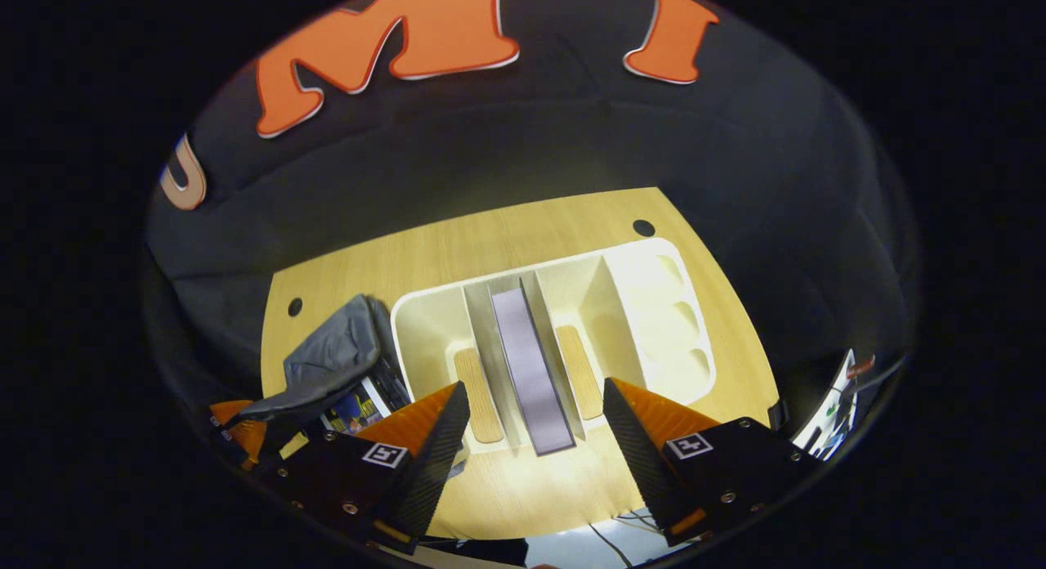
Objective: Open the schoolbag, grab two books from the bookshelf and put them into the schoolbag.
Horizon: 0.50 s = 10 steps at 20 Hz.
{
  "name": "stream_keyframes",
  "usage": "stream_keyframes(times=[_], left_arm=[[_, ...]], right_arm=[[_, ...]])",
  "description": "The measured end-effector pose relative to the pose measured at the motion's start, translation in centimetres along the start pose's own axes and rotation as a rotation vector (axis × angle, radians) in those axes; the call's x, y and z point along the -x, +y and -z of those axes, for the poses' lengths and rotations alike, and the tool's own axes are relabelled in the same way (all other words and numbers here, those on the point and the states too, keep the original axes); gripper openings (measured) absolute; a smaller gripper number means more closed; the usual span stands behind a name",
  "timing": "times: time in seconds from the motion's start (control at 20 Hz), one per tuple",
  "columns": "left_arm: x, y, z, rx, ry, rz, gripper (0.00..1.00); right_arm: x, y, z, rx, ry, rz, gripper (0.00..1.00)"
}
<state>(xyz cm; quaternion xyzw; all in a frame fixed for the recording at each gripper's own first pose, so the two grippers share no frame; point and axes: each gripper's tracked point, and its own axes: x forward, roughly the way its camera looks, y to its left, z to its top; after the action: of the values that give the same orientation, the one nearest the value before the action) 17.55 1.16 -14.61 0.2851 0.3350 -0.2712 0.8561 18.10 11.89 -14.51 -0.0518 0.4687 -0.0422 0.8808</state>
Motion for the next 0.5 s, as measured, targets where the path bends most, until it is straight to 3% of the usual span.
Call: stream_keyframes(times=[0.1,0.4,0.45,0.5], left_arm=[[-0.4,0.4,0.1,-0.002,0.012,-0.016,0.01],[-1.5,0.2,0.1,0.001,0.045,-0.037,0.01],[-1.6,0.3,0.1,0.001,0.049,-0.041,0.01],[-1.8,0.5,0.2,0.004,0.056,-0.047,0.01]], right_arm=[[-1.7,-0.2,-0.2,0.029,0.046,0.016,0.99],[-5.3,0.4,-0.7,0.066,0.127,-0.033,0.95],[-5.6,0.2,-0.6,0.076,0.136,-0.026,0.81],[-6.1,-0.1,-0.7,0.081,0.149,-0.013,0.88]])
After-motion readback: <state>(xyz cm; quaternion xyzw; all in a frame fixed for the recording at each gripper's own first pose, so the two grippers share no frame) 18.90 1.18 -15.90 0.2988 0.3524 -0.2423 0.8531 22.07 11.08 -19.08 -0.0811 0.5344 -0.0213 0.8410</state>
